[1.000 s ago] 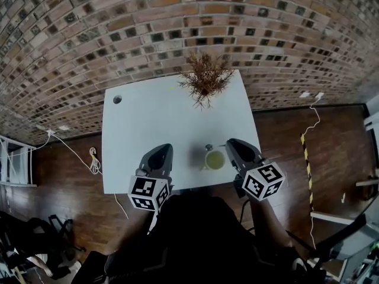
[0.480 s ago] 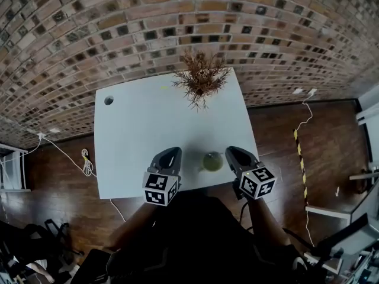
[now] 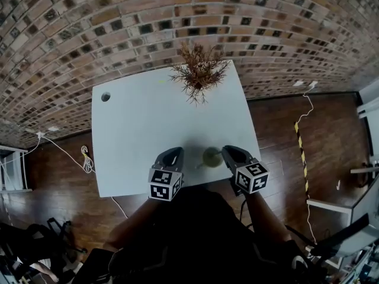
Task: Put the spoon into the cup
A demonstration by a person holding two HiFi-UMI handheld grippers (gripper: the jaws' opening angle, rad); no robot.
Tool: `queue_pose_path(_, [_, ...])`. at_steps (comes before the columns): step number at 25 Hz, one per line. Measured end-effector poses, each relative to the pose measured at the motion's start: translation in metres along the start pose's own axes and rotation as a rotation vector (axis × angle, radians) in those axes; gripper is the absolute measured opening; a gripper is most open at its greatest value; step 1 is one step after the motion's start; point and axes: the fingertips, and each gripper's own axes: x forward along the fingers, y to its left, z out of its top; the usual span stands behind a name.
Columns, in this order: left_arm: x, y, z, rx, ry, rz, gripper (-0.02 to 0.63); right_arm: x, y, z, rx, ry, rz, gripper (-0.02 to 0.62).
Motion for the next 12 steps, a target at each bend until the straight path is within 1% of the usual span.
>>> queue_pose_path(12, [-0.005, -0.002, -0.014, 0.010, 0.040, 0.004, -0.006, 0.013, -0.005, -0.019, 0.057, 0.008, -0.002, 0.046])
